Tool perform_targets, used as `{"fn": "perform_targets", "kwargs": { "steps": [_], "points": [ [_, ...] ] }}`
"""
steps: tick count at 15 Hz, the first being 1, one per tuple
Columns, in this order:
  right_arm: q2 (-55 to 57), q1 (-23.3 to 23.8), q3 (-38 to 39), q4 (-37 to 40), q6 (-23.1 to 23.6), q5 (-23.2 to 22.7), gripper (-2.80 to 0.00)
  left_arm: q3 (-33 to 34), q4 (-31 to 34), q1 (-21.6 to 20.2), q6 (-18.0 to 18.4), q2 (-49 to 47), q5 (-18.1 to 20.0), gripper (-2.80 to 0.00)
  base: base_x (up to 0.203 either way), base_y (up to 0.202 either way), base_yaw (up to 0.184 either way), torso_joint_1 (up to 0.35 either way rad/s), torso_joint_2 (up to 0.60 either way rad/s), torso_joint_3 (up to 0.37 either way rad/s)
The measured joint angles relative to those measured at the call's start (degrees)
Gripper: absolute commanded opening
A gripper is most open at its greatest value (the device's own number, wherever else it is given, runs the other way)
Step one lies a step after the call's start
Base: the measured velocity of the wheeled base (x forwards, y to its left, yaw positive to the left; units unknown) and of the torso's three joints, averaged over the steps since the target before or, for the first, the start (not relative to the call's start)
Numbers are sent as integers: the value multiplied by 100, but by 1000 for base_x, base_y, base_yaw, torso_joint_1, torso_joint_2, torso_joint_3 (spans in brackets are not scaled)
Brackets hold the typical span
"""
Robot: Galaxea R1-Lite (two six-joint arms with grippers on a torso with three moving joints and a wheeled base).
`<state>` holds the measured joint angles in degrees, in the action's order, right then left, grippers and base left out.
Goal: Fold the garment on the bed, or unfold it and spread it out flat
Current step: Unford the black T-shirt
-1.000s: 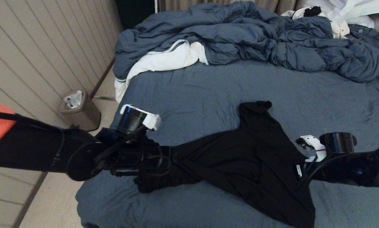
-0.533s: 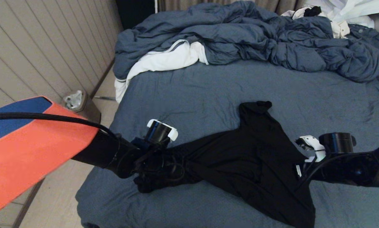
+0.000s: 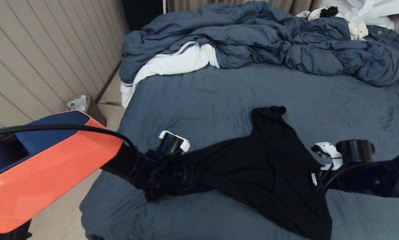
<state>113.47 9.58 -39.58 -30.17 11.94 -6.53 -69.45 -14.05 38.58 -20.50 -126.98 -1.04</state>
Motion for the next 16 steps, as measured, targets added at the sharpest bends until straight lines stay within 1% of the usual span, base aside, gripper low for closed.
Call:
{"fn": "perform_targets", "kwargs": {
  "steps": [5, 7, 13, 15, 16],
  "points": [
    [12, 0, 0, -5, 2, 1, -280, -197, 46, -4, -25, -96, -24, -280, 0, 0, 0, 0, 0, 0],
    [15, 0, -5, -6, 2, 1, -280, -218, 52, 1, -31, -124, -116, -280, 0, 0, 0, 0, 0, 0],
    [10, 0, 0, -4, 2, 1, -280, -56, 143, 58, -113, -12, -128, -280, 0, 0, 0, 0, 0, 0],
    [10, 0, -13, 0, 2, 0, -280, 144, 229, 170, -203, 226, -208, -280, 0, 0, 0, 0, 0, 0],
    [10, 0, -16, 2, 0, 1, -280, 318, 269, 291, -286, 401, -292, -280, 0, 0, 0, 0, 0, 0]
  ]
}}
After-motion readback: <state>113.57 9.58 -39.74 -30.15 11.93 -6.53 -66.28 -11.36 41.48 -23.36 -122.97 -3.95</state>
